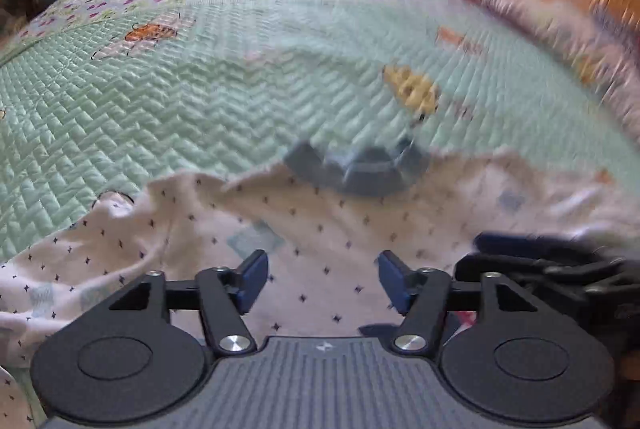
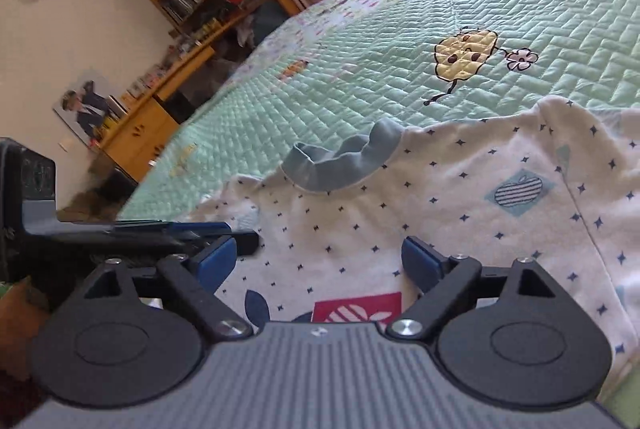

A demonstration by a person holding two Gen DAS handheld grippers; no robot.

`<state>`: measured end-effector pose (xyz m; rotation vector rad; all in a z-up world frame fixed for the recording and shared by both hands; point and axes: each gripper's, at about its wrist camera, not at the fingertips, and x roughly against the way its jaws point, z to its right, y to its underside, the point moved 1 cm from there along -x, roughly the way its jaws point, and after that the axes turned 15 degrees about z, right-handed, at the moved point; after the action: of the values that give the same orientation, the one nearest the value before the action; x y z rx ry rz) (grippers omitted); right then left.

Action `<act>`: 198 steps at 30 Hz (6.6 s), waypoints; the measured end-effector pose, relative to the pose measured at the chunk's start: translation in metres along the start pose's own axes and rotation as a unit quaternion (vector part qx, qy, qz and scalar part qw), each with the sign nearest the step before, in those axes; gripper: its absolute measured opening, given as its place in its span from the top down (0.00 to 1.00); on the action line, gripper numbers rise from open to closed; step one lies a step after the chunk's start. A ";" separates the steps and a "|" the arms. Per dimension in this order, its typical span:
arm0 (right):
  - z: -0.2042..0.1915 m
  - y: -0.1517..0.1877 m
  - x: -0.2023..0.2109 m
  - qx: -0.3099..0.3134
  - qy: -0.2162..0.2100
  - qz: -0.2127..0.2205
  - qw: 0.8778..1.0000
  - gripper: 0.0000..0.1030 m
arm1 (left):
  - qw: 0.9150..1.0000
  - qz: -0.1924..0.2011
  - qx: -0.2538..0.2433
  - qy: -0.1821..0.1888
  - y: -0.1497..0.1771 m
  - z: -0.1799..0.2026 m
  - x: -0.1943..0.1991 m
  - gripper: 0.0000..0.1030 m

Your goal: Fold clothes

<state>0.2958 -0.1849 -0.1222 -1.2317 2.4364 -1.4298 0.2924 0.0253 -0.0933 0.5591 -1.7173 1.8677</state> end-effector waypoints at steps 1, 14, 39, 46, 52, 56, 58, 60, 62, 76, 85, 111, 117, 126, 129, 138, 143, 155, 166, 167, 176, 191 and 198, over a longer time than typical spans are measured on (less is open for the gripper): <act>-0.002 0.002 -0.001 0.010 0.007 -0.001 1.000 0.12 | 1.000 -0.005 0.007 -0.007 0.003 -0.003 -0.008 0.35; -0.018 0.014 -0.009 0.119 0.048 -0.009 0.992 0.08 | 0.995 0.049 -0.009 -0.082 -0.029 -0.013 -0.028 0.29; -0.029 0.024 -0.015 0.163 0.049 -0.013 0.985 0.00 | 0.995 0.036 0.051 -0.083 -0.025 -0.047 0.008 0.33; -0.030 0.026 -0.015 0.168 0.052 -0.012 0.984 0.00 | 0.998 -0.004 0.041 -0.056 0.016 -0.054 0.017 0.25; -0.032 0.027 -0.016 0.178 0.055 -0.013 0.982 0.00 | 0.995 0.002 0.014 -0.104 0.000 -0.058 -0.012 0.09; -0.032 0.027 -0.016 0.177 0.054 -0.013 0.983 0.00 | 0.989 0.024 0.023 -0.142 -0.014 -0.070 -0.012 0.22; -0.032 0.027 -0.017 0.177 0.054 -0.012 0.983 0.00 | 0.989 0.041 0.042 -0.138 -0.019 -0.071 0.006 0.30; -0.031 0.026 -0.017 0.177 0.054 -0.012 0.983 0.00 | 0.989 0.056 0.057 -0.123 -0.021 -0.069 0.028 0.29; -0.031 0.026 -0.017 0.177 0.054 -0.012 0.983 0.00 | 0.991 0.061 0.059 -0.100 -0.015 -0.064 0.049 0.19; -0.032 0.027 -0.016 0.177 0.053 -0.011 0.983 0.00 | 0.989 0.026 0.034 -0.140 0.008 -0.080 0.011 0.12; -0.033 0.028 -0.015 0.179 0.055 -0.011 0.982 0.00 | 0.995 0.021 0.071 -0.067 0.025 -0.052 0.056 0.18; 0.012 0.008 -0.003 -0.186 -0.198 0.011 0.962 0.00 | 0.968 0.095 0.209 -0.099 0.029 -0.157 0.139 0.14; -0.003 0.013 -0.009 -0.163 -0.228 -0.009 0.960 0.00 | 0.970 0.095 0.193 -0.112 0.045 -0.160 0.150 0.15; 0.006 0.014 -0.007 -0.162 -0.218 -0.014 0.962 0.00 | 0.956 0.098 0.218 -0.169 0.061 -0.170 0.178 0.15; 0.006 0.014 -0.006 -0.164 -0.216 -0.013 0.962 0.00 | 0.966 0.078 0.176 -0.172 0.077 -0.155 0.179 0.15; -0.002 0.013 -0.008 -0.133 -0.212 -0.011 0.968 0.00 | 0.974 0.045 0.078 -0.206 0.109 -0.129 0.171 0.16; -0.008 0.014 -0.009 -0.106 -0.208 -0.015 0.972 0.00 | 0.973 0.043 0.050 -0.221 0.110 -0.132 0.159 0.29; -0.029 0.024 -0.014 -0.013 -0.132 -0.040 0.990 0.00 | 0.964 0.026 0.046 -0.262 0.110 -0.133 0.151 0.05; -0.056 0.040 -0.028 0.122 -0.046 -0.002 0.991 0.00 | 0.958 0.013 0.090 -0.273 0.108 -0.143 0.146 0.01; -0.058 0.040 -0.030 0.134 -0.041 -0.001 0.990 0.00 | 0.958 0.014 0.083 -0.275 0.107 -0.140 0.147 0.02; -0.063 0.032 -0.023 0.147 -0.015 0.002 0.989 0.00 | 0.957 0.017 0.022 -0.288 0.095 -0.114 0.151 0.02; -0.072 0.046 -0.032 0.227 0.046 -0.037 0.972 0.00 | 0.962 0.011 0.076 -0.262 0.109 -0.135 0.141 0.00; -0.069 0.045 -0.029 0.221 0.038 -0.029 0.974 0.00 | 0.960 0.028 0.111 -0.254 0.111 -0.157 0.147 0.11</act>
<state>0.2593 -0.1059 -0.1267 -1.1651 1.9723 -1.9283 0.1171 0.1923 -0.1026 1.1768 -1.8484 2.0987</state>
